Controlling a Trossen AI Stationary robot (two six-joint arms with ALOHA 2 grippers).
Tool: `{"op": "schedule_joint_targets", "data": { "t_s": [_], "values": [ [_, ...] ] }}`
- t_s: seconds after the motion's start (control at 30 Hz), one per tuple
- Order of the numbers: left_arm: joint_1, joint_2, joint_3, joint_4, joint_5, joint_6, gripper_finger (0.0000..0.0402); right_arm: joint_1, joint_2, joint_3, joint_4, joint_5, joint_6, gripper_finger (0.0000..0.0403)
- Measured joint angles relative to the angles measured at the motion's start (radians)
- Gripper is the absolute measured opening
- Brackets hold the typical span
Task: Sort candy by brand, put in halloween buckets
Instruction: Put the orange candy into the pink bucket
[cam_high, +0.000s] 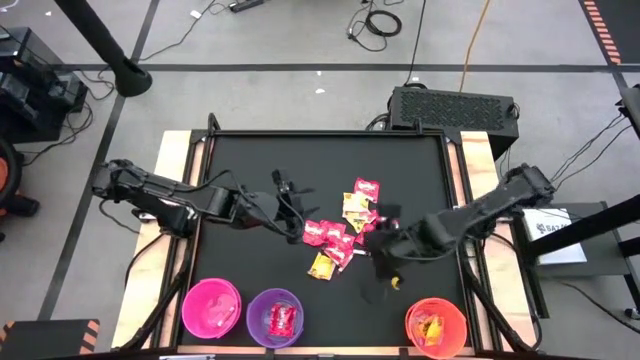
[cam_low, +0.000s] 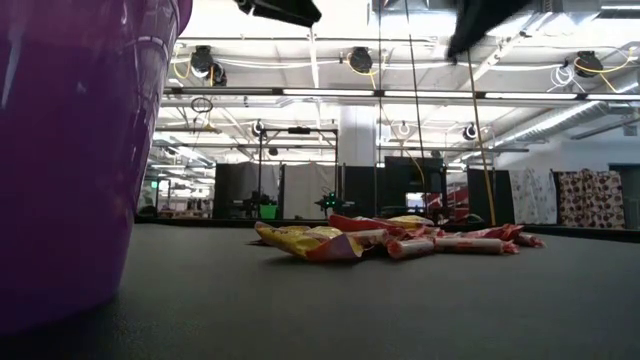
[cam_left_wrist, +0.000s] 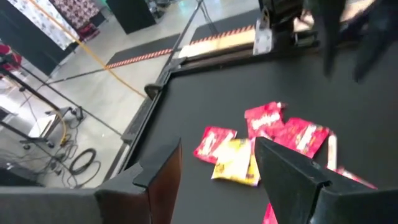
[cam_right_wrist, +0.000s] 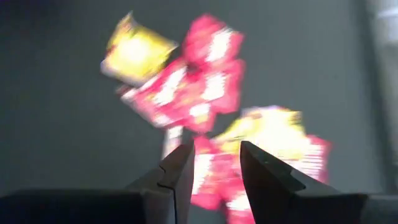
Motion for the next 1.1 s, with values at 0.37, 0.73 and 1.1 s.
{"op": "schedule_joint_targets", "data": {
  "t_s": [0.37,0.73,1.1],
  "values": [
    [-0.001,0.0,0.0,-0.114,0.005,-0.001,0.021,-0.082,0.001,-0.433,0.603,-0.233,0.039,0.0121],
    [-0.001,0.0,0.0,-0.112,0.005,-0.001,0.021,-0.134,0.031,-0.492,0.629,-0.227,0.051,0.0121],
    [-0.001,0.0,0.0,-0.119,0.005,-0.026,0.021,-0.155,0.131,-0.495,0.657,-0.306,0.035,0.0121]
  ]
}}
